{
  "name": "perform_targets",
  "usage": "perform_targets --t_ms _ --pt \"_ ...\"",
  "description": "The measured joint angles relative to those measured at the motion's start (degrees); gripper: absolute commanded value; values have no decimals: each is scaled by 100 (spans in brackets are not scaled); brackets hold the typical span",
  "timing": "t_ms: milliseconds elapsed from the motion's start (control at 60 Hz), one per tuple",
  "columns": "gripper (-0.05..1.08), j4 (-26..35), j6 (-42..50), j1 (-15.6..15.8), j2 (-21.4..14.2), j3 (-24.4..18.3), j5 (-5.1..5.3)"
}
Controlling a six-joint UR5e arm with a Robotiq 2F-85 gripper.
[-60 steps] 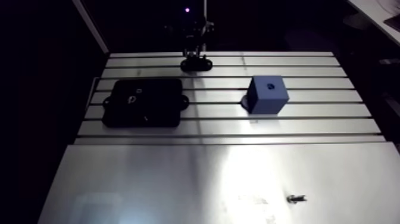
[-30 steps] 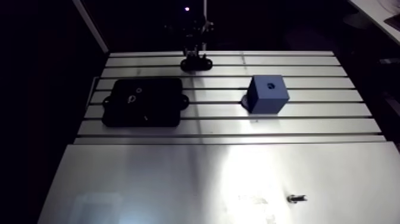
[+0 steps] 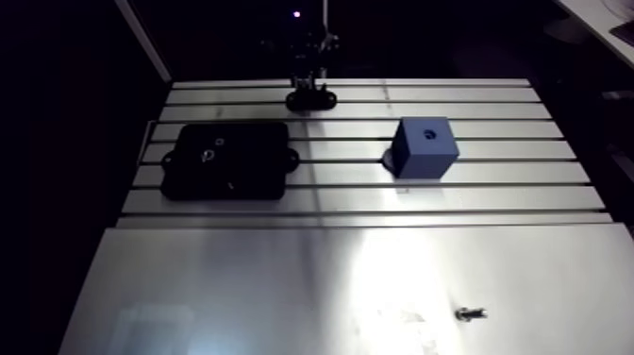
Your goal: Pick up the M10 bolt and insert it into the hex recess until seated.
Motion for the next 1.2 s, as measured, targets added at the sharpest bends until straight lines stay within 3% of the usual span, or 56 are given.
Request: perform_targets --t_ms 917,1200 --pt "73 7 -50 9 -67 -50 16" --pt "75 78 -99 18 -229 -127 7"
